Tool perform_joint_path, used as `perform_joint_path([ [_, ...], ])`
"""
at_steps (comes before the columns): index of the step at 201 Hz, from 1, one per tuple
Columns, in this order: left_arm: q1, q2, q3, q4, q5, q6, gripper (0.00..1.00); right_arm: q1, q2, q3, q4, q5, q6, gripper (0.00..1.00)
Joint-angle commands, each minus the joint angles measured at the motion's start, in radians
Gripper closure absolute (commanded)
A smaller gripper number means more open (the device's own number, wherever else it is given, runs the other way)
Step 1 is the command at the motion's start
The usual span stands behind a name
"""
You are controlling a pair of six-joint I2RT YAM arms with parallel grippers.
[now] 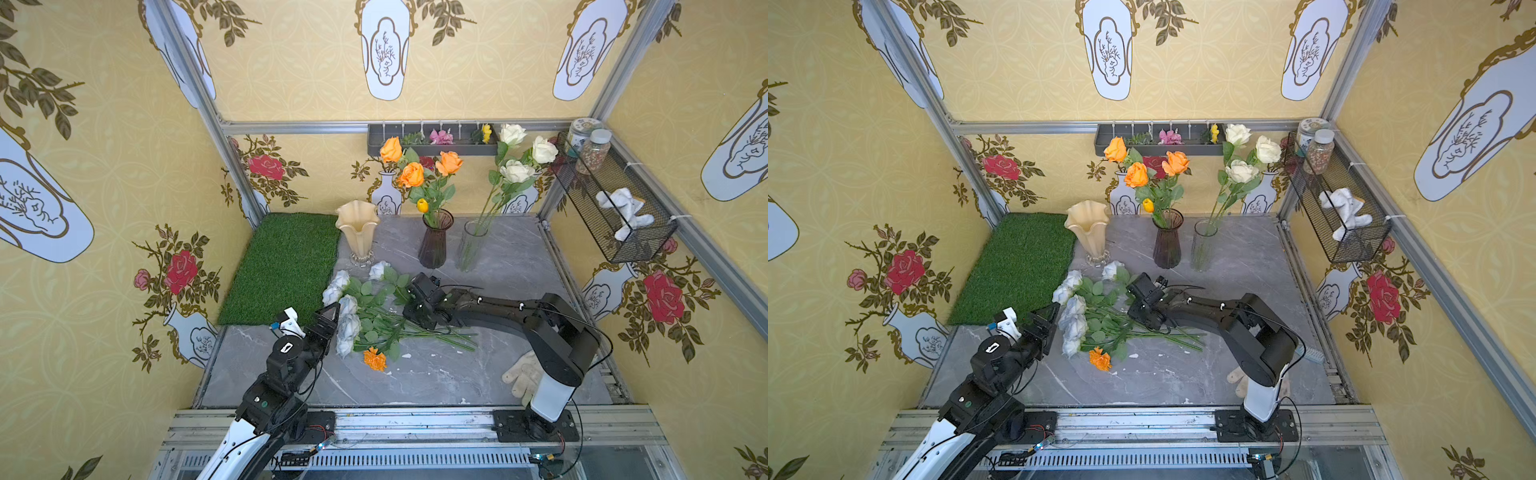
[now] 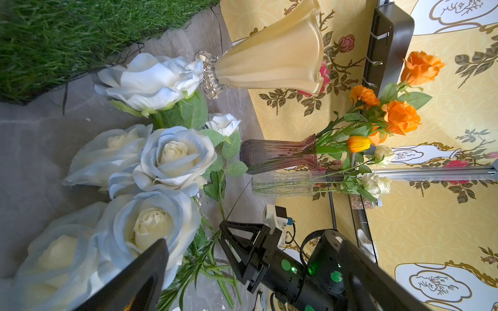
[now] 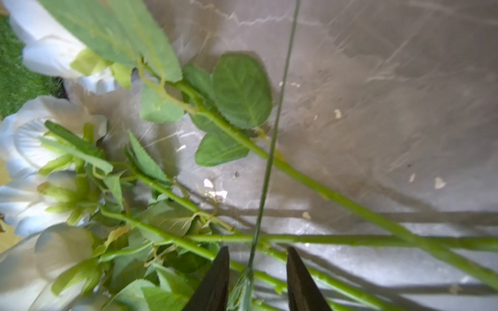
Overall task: Arrange the flowers in different vases according to their colors
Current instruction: Pick up the flower at the center of the board.
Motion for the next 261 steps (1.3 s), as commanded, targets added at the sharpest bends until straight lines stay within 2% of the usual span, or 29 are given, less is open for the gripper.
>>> perform_joint_path([
  [1,0.0,-0.005,-0.007,-0.001,-0.003,0.015,0.0,-0.004,0.018,0.013,0.042,0.023,0.008,0.64],
  [55,0.001,-0.004,-0.007,0.0,-0.004,0.016,0.0,0.002,0.064,0.027,0.083,0.006,0.032,0.76],
  [97,0.001,-0.004,-0.008,-0.002,-0.006,0.015,0.0,0.014,0.055,-0.006,0.105,0.014,0.068,0.79],
  [151,0.001,-0.003,-0.008,-0.002,-0.004,0.015,0.0,0.007,-0.055,-0.069,0.105,0.082,0.11,1.0],
  [186,0.0,-0.003,-0.003,-0.004,0.005,0.014,0.0,-0.022,-0.132,-0.093,0.118,0.073,0.167,1.0],
  [217,0.001,-0.012,0.014,-0.007,0.037,0.037,0.0,-0.044,-0.219,-0.123,0.174,0.076,0.27,1.0],
  [261,-0.005,-0.042,0.035,0.058,0.139,0.071,0.0,-0.053,-0.342,-0.128,0.195,0.178,0.361,1.0],
])
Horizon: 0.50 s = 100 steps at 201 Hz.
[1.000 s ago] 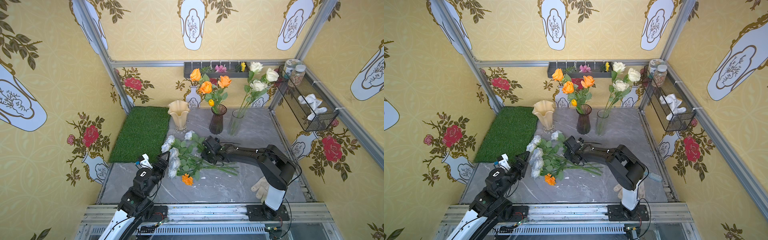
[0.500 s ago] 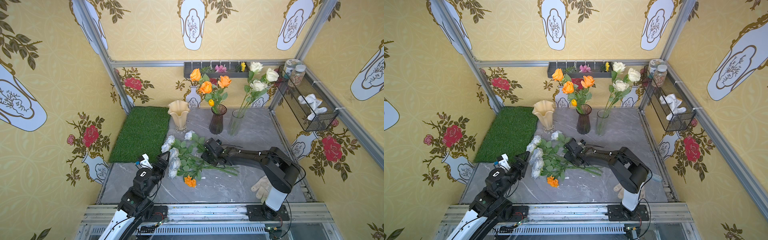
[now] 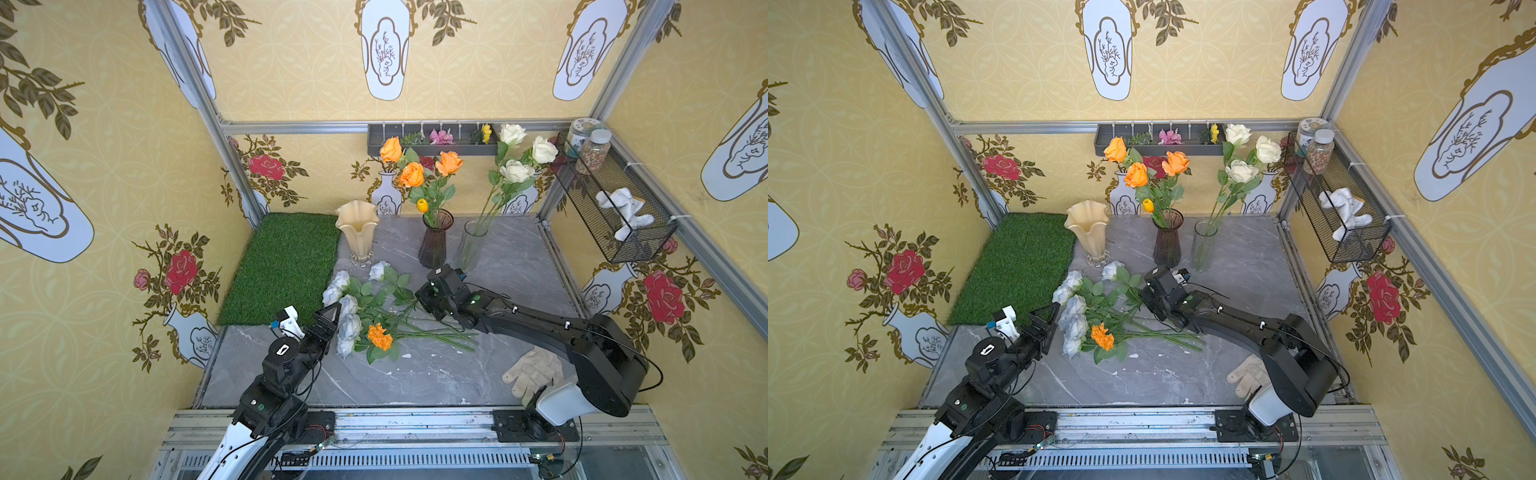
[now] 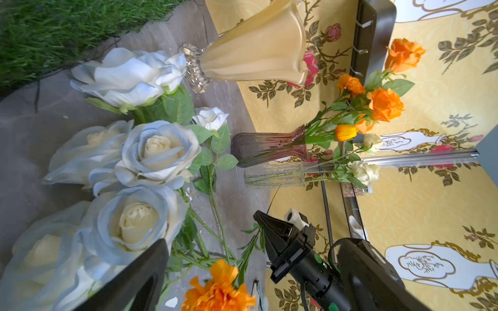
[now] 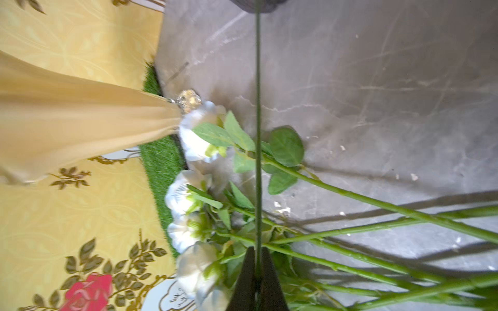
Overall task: Arrange the flowers in different vases according to their colors
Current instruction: Pick up the flower at the center of the board.
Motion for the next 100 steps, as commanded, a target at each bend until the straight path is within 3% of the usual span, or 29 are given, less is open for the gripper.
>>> perform_joint_path([
  [1,-0.006,-0.006,0.007,0.074,0.087,0.036,0.0,0.0,-0.053,-0.004,0.058,0.094,0.08,1.0],
  [26,-0.055,0.044,0.053,0.125,0.132,0.066,0.01,0.005,-0.098,-0.032,0.148,0.18,0.163,1.0],
  [57,-0.255,0.163,0.149,0.158,0.059,0.158,0.05,0.047,-0.116,-0.007,0.208,0.315,0.225,1.0],
  [100,-0.753,0.447,0.194,0.4,-0.394,0.271,0.1,0.104,-0.11,0.056,0.291,0.495,0.213,1.0],
])
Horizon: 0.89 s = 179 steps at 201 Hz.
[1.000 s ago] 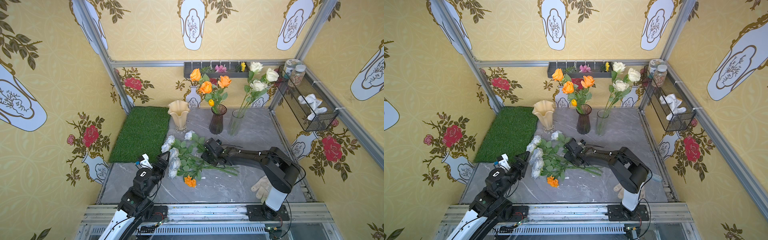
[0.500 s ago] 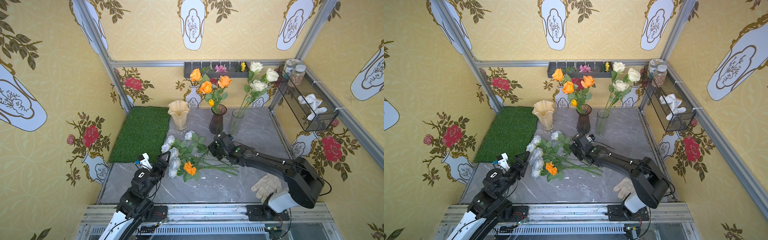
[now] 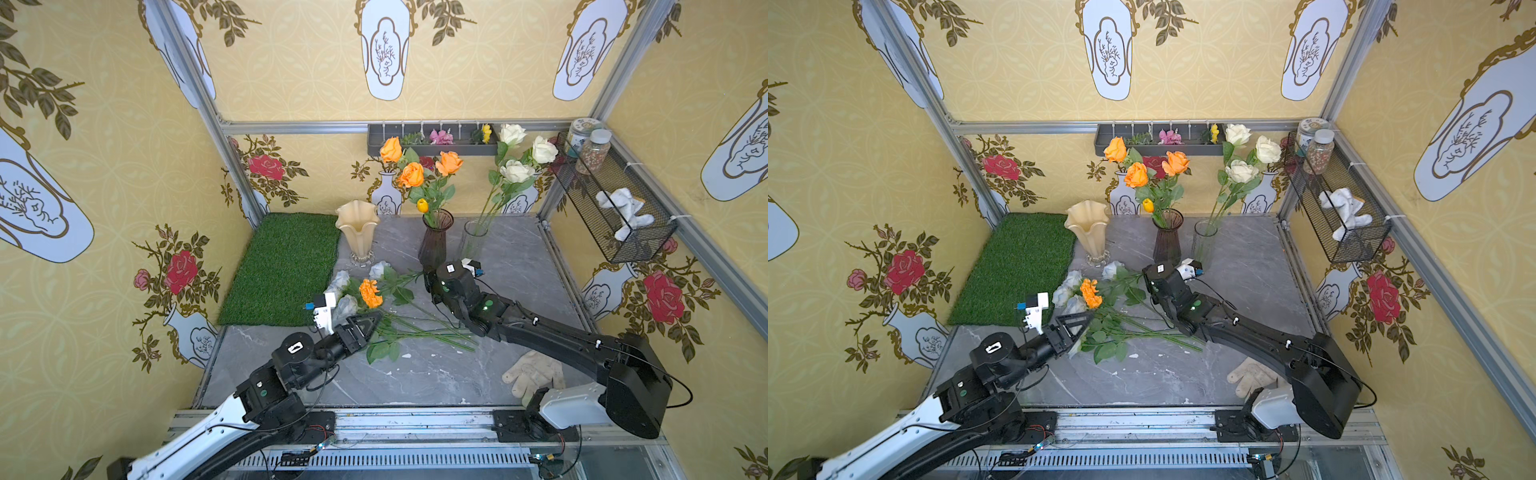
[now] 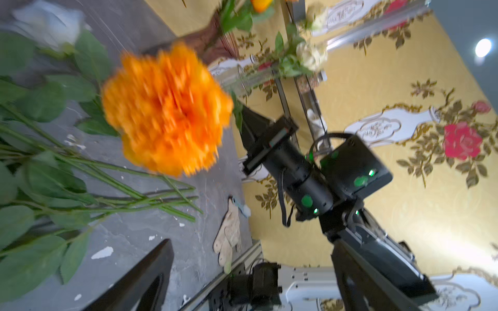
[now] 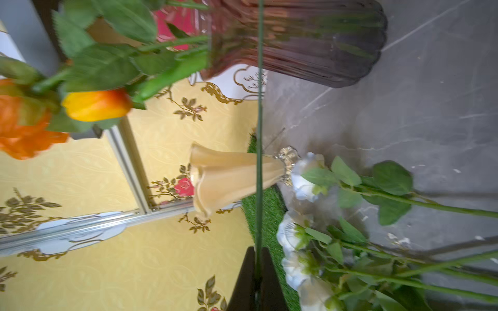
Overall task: Arrange the flowers in different vases according to their colors
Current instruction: Pick up the flower at the center of the board.
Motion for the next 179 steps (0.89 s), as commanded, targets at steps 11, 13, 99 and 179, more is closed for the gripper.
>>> perform_joint_path([
  [11,-0.241,0.213,-0.002,0.309,-0.412,0.063,0.17,0.038,0.014,0.032,0.16,0.17,-0.016,1.0],
  [13,-0.245,0.226,-0.009,0.341,-0.427,0.055,0.18,0.042,0.015,0.031,0.173,0.172,-0.02,1.0],
  [99,-0.22,0.436,0.038,0.872,-0.619,0.142,0.13,0.097,0.023,-0.051,0.406,0.177,-0.037,1.0],
  [179,-0.104,0.522,-0.001,0.999,-0.536,0.0,0.18,0.094,0.05,-0.074,0.491,0.158,-0.024,1.0],
])
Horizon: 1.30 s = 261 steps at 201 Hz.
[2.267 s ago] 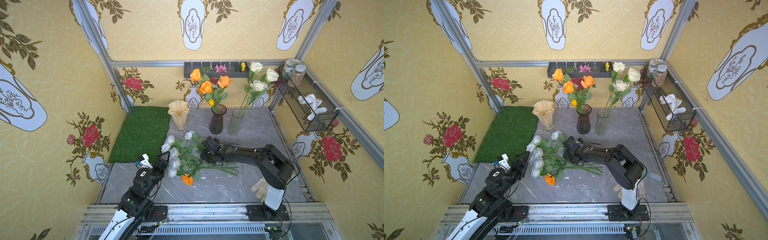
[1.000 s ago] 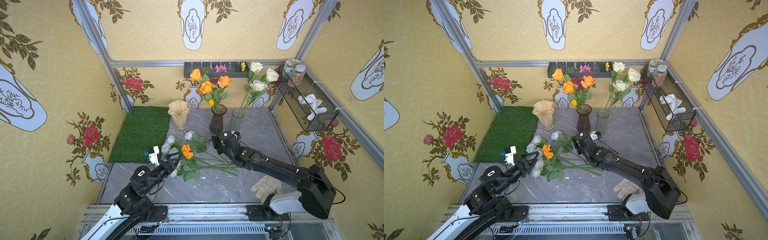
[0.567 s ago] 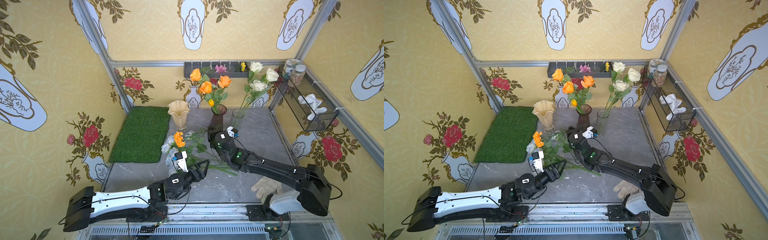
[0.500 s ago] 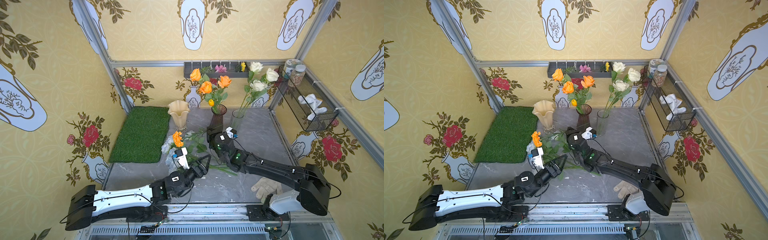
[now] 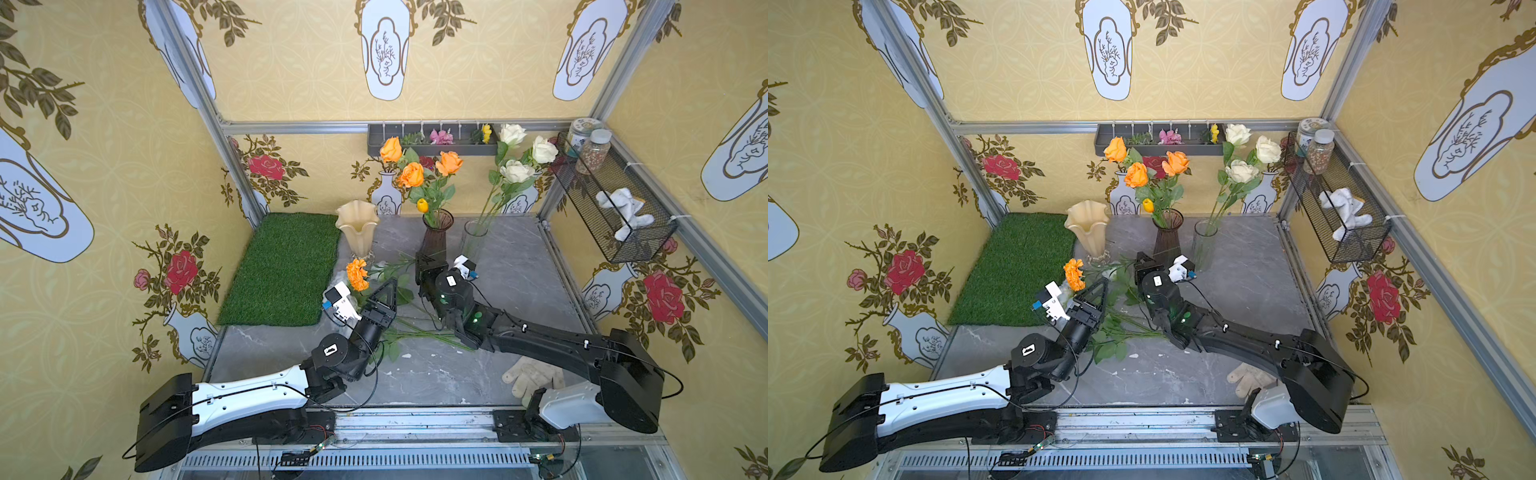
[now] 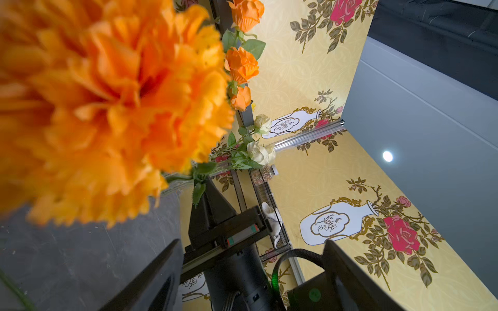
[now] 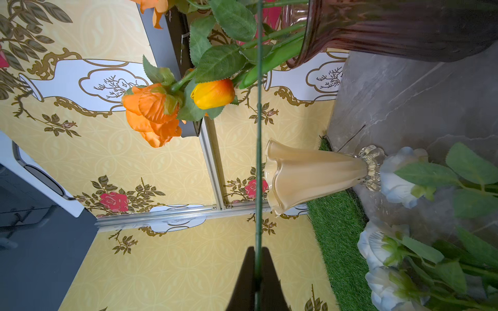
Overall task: Arrange the flowers in different vases according to their colors
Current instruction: Pick up the flower at the center of the board.
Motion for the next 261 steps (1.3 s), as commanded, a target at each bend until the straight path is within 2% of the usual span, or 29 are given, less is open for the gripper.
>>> perform_joint_path([
  [1,0.015,0.036,0.005,0.086,0.017,-0.032,0.19,0.001,0.017,-0.005,0.087,-0.001,-0.004,1.0],
  [26,0.047,0.077,0.03,0.085,0.041,-0.052,0.24,0.001,0.032,-0.017,0.138,-0.011,-0.003,1.0],
  [49,0.086,0.086,0.022,0.086,0.016,-0.086,0.28,0.002,0.035,-0.01,0.142,-0.027,-0.009,1.0],
  [83,0.183,0.123,0.069,0.058,0.126,-0.139,0.32,0.013,0.063,-0.002,0.182,-0.042,-0.009,1.0],
  [143,0.201,0.183,0.09,0.045,0.18,-0.171,0.35,0.017,0.114,0.013,0.265,-0.073,-0.009,1.0],
  [183,0.202,0.191,0.052,0.062,0.167,-0.181,0.35,0.017,0.1,0.003,0.287,-0.073,-0.03,1.0],
  [208,0.203,0.197,0.044,0.07,0.167,-0.186,0.3,0.016,0.087,0.003,0.279,-0.077,-0.043,1.0],
  [261,0.244,0.201,0.072,0.086,0.199,-0.19,0.29,0.036,0.092,0.008,0.274,-0.091,-0.051,1.0],
])
